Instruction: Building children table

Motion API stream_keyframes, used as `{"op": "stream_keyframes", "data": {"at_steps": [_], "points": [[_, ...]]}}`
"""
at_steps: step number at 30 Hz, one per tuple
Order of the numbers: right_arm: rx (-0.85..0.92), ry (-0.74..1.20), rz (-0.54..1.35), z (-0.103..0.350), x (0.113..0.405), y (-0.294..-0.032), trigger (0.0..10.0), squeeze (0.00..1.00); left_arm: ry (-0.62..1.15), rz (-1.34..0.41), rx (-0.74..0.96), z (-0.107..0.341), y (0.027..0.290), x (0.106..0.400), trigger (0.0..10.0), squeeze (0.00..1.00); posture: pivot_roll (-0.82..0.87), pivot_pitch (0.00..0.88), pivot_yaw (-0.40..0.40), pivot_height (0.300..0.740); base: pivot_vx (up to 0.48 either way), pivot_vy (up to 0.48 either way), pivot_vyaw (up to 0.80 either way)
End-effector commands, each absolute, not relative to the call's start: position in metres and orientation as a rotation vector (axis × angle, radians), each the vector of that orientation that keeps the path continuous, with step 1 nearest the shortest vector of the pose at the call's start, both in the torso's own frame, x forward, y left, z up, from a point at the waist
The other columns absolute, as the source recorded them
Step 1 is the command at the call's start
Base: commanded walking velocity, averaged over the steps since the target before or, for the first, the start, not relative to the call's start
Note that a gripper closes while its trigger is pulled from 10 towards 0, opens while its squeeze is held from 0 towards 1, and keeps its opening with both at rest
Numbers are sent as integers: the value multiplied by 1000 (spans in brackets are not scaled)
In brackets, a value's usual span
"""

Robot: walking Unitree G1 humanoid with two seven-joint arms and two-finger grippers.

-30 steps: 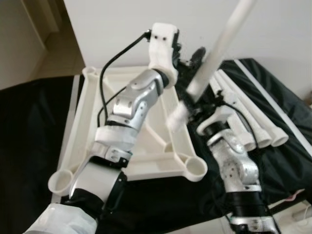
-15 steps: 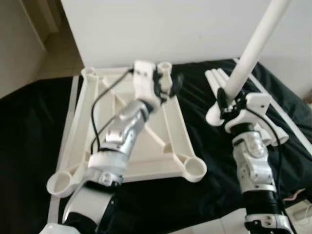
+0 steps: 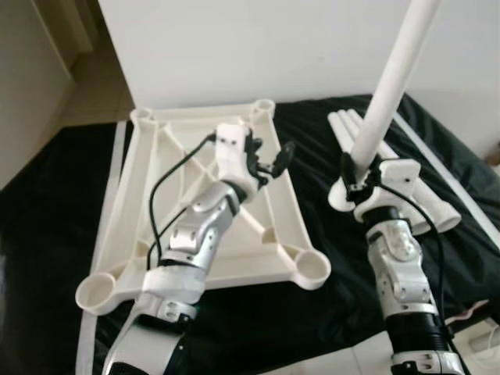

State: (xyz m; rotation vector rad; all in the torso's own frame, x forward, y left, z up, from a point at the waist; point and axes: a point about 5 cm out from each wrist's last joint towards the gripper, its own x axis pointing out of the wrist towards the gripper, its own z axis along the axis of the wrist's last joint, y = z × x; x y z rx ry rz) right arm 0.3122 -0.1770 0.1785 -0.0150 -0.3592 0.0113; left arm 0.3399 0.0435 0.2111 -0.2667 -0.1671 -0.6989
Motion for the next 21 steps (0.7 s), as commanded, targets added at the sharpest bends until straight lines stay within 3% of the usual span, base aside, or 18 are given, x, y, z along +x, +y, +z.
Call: {"op": "stream_keyframes", "data": {"at_steps": [1,7,12,14,16,21], "points": [[48,-367,-26,186,314,-183,10000,0,-169,-747,-266,210,44,336,10000,0,-55,20,8,740,0,0,0],[232,-377,-73,195,310,-195,10000,0,-168,-719,-293,210,49,334,10000,0,-57,23,2,740,0,0,0],[187,-405,-72,205,311,-198,10000,0,-169,-715,-306,211,48,334,10000,0,-62,23,4,740,0,0,0],[-28,-475,-1,223,312,-189,10000,0,-173,-720,-315,214,46,333,10000,0,-65,22,6,740,0,0,0],[-28,-475,-1,223,312,-189,10000,0,-173,-720,-315,214,46,333,10000,0,-65,22,6,740,0,0,0],[-314,-572,122,245,312,-166,10000,0,-179,-727,-325,217,45,333,10000,0,-62,18,4,740,0,0,0]]}}
